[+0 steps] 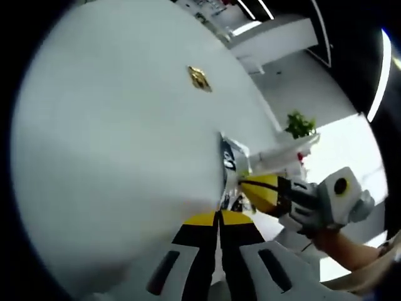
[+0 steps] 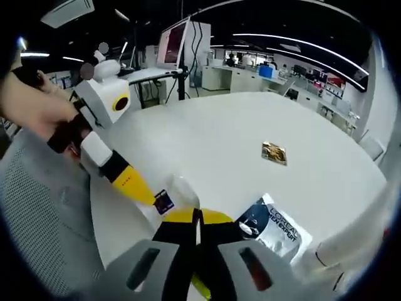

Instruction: Arrange the skincare products in the storage area until every visible bottle or jar stands upright without overlapping.

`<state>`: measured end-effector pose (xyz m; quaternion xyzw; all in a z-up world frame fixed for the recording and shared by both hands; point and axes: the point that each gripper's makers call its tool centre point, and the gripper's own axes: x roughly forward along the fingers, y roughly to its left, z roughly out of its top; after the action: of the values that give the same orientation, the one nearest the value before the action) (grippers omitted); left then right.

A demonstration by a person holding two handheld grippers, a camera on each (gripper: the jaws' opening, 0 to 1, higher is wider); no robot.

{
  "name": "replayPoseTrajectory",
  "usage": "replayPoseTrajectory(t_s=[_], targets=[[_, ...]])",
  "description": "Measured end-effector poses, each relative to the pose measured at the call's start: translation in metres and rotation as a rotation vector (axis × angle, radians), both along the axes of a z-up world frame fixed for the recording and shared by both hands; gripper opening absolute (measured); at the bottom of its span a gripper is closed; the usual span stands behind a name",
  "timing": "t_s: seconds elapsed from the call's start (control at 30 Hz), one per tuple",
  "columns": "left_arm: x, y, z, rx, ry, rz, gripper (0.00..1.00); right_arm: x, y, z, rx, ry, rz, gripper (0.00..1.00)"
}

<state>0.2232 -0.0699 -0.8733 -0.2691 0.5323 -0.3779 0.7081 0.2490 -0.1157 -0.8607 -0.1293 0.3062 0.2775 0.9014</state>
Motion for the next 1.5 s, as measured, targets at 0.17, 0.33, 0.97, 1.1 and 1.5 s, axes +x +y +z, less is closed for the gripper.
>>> replayPoseTrajectory(t_s=[0.17, 0.33, 0.97, 1.1, 1.5], targets=[[0.005, -0.003, -0.010, 0.023, 0.005, -0.010, 0.00, 0.006, -0.003, -0.013, -0.021, 0.026, -0.009, 0.01], [0.010, -0.002, -0.017, 0.055, -0.010, -0.019, 0.00, 0.013, -0.002, -0.023, -0.063, 0.041, 0.001, 0.01], [0.019, -0.001, -0.024, 0.192, -0.283, -0.199, 0.01, 0.016, -0.002, -0.040, -0.215, -0.004, 0.088, 0.01], [0.022, 0.004, -0.021, 0.298, -0.459, -0.328, 0.07, 0.016, -0.003, -0.042, -0.205, -0.012, 0.090, 0.01], [0.025, -0.024, -0.013, 0.360, -0.746, -0.575, 0.22, 0.015, -0.002, -0.042, -0.194, -0.022, 0.135, 0.01]])
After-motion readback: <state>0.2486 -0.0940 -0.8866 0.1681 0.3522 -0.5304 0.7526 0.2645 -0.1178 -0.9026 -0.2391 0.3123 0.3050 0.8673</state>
